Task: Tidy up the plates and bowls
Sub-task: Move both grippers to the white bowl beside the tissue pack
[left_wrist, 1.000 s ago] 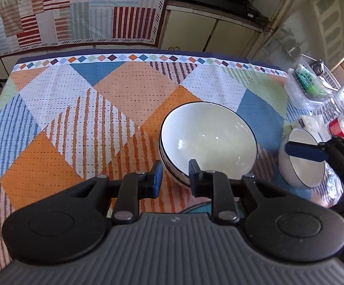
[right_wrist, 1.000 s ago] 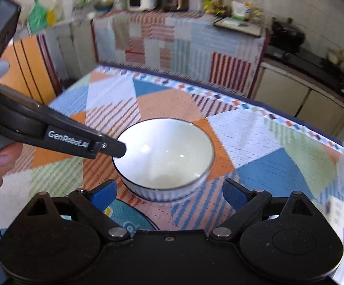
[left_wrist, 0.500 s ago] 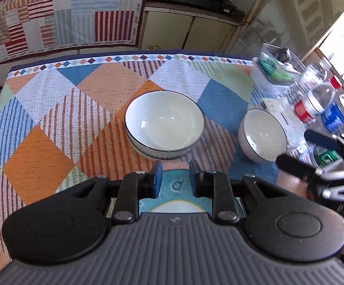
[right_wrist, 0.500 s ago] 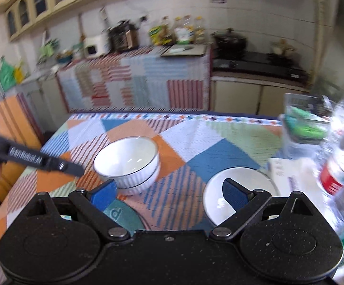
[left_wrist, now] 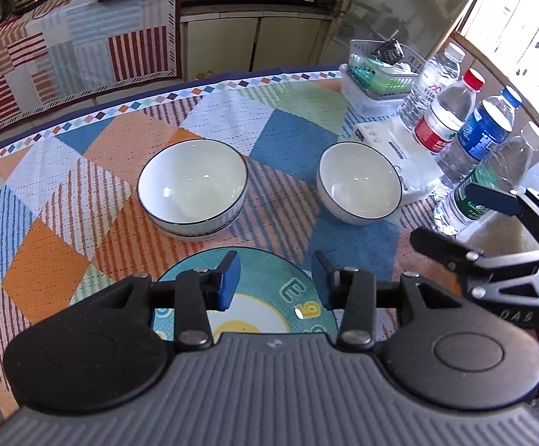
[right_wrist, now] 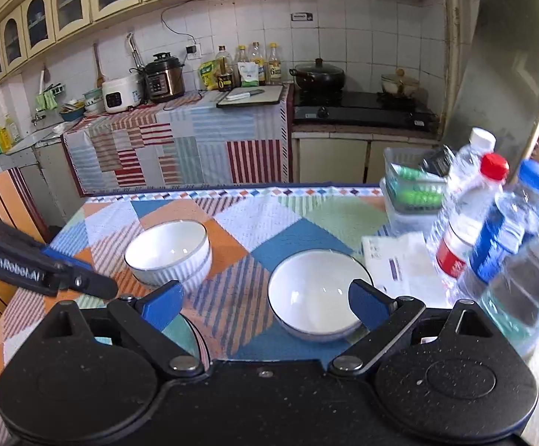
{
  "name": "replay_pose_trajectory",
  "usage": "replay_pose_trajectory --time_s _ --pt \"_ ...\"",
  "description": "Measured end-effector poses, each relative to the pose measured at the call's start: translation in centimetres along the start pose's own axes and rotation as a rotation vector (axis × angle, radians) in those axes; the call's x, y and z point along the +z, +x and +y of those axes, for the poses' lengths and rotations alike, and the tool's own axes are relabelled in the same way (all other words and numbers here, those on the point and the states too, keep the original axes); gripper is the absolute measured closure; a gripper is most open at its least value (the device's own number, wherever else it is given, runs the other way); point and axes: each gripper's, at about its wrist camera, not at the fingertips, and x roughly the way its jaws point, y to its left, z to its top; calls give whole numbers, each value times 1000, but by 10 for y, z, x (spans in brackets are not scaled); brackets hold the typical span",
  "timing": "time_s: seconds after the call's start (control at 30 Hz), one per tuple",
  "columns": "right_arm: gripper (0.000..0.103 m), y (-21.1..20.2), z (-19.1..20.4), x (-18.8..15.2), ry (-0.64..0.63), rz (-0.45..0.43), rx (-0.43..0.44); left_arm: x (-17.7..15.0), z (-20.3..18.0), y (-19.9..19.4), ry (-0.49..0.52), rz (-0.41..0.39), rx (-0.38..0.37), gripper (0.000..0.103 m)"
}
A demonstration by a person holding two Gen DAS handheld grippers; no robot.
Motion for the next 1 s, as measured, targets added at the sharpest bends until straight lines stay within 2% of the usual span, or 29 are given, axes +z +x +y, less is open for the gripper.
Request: replay_pose_trajectory --time_s 0.23,0.53,0.7,0.8,1.0 --pt "5 18 -2 -23 -40 32 -45 6 -14 26 50 20 40 53" --pt "5 68 -22 -46 -18 126 -84 20 -24 73 92 6 81 47" --pt "5 87 -23 -48 -29 136 -113 27 -27 96 78 31 53 46" --pt "5 93 -26 -48 17 131 -89 30 -33 99 73 22 31 46" --pt "5 111 -26 -51 19 138 -102 38 -41 112 43 18 -16 46"
